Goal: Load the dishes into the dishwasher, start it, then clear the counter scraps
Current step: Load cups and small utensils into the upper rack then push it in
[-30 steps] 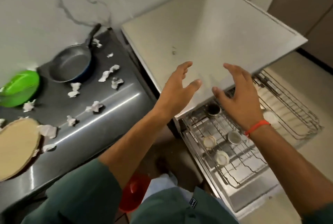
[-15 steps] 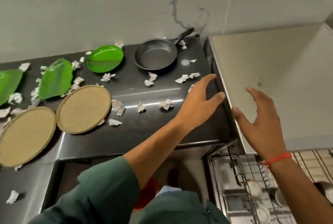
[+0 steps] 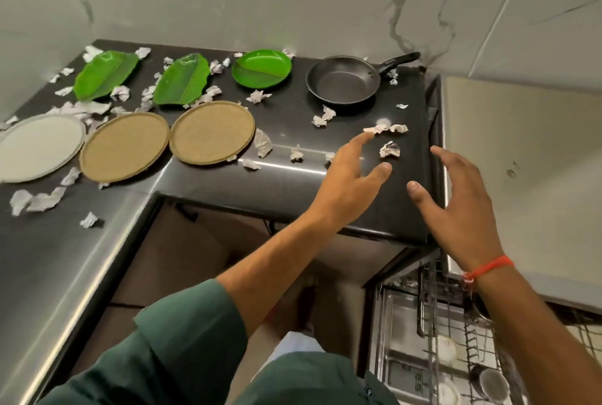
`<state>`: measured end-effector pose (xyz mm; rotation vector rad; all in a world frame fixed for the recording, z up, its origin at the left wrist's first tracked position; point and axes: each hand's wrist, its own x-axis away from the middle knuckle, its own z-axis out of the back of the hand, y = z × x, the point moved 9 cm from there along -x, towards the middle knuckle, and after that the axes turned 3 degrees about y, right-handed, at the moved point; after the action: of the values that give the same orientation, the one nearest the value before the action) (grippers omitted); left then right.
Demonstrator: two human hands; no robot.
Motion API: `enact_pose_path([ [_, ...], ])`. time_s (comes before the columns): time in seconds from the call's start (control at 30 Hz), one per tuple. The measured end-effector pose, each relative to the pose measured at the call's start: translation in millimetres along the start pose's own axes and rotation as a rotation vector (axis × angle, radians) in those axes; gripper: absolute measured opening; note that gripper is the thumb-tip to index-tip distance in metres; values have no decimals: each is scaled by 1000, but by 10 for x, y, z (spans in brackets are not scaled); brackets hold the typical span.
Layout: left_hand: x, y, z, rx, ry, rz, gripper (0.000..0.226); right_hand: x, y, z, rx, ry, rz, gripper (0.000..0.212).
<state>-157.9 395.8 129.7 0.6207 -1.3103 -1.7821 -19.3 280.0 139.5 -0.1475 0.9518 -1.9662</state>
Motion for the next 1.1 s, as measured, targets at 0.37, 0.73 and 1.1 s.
enact_pose_path([
  [0.37,1032,-204,-450,-37,-3,76,65,878,312,237,-21,-74,3,59],
  [0.73,1574,-541,-839,-70,-177,81,63,1893,765,460,-16,7,-238,56],
  [1.1,2266,-699,-1478,-15,-431,85,63,3272,1116,1248,108,138,-537,55],
])
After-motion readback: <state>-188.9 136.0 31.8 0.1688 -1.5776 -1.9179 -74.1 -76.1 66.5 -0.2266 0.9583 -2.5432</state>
